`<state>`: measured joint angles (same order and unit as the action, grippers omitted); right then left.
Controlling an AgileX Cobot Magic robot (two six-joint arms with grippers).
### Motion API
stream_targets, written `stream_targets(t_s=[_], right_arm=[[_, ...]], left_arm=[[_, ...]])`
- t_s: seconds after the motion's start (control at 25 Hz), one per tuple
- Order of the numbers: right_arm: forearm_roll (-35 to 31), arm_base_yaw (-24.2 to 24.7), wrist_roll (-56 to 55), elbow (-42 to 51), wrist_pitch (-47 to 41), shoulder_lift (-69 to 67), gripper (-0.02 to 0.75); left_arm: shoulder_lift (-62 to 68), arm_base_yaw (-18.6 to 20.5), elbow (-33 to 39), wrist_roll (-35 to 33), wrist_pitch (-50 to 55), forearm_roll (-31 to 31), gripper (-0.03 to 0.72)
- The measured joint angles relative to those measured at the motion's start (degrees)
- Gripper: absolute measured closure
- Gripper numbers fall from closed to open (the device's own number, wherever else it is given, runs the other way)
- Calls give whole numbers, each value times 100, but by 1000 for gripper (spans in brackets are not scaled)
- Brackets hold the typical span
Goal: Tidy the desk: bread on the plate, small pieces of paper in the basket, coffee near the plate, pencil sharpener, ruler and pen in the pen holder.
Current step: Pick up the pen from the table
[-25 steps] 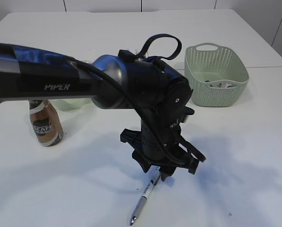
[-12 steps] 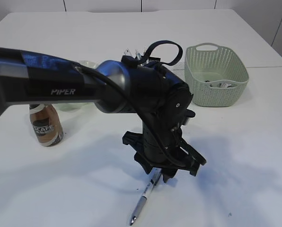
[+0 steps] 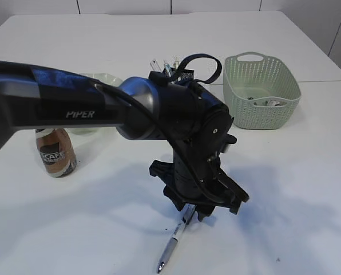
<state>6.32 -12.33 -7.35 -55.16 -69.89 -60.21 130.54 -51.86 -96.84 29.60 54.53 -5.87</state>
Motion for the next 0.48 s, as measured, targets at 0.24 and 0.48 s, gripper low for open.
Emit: stream_targets(t_s=[0.24,0.48], right_arm=[[0,0,0,0,0,0,457],[-24,0,0,0,0,0,457]], left_arm=[[89,0,0,5,-11,-13,388],[89,0,0,5,-23,-26,388]])
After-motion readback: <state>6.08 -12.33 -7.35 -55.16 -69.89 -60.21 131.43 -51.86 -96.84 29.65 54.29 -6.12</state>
